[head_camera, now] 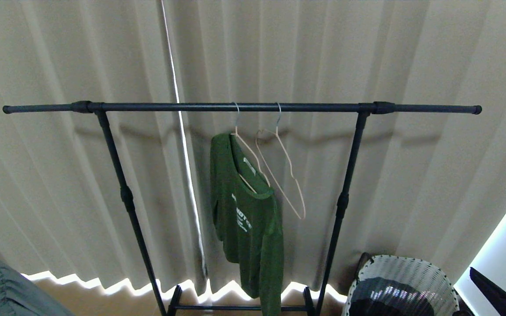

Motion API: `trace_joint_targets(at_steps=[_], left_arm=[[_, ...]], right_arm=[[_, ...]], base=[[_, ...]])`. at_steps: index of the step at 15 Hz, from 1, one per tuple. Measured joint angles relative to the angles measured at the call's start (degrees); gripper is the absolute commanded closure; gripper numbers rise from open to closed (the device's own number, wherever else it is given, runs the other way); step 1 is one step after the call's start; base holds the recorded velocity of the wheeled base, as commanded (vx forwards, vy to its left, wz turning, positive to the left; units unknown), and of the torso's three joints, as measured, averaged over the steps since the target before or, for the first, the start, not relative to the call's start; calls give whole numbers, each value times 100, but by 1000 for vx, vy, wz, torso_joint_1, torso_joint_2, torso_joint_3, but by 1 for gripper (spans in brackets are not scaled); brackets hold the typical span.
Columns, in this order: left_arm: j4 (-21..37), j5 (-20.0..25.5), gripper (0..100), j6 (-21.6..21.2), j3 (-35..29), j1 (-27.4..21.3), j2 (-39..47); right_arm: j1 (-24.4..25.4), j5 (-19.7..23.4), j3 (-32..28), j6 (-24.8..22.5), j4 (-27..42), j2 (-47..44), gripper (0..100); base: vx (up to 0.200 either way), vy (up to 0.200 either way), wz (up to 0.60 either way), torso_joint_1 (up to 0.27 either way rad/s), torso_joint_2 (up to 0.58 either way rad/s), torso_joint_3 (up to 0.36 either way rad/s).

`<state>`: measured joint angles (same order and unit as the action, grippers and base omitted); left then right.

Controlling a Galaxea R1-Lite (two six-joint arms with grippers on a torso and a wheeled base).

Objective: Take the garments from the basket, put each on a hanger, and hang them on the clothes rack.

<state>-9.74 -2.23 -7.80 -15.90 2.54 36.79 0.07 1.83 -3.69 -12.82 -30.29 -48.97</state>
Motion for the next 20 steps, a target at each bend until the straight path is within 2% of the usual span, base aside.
trace_joint_targets(at_steps=[7,19,20], left_arm=[[-2,7,100,-40,0,-108,-72],[11,5,100,-122,30,-168,-165],[9,5,100,-128,41,-166,-168]], right_arm=[[0,13,6,0,18,44,0],[0,17,11,2,18,60,0],[0,22,11,2,20,60,0]], base=[[0,0,0,50,-110,-58],[0,200,0,4,0,2],[0,0,0,0,0,0]])
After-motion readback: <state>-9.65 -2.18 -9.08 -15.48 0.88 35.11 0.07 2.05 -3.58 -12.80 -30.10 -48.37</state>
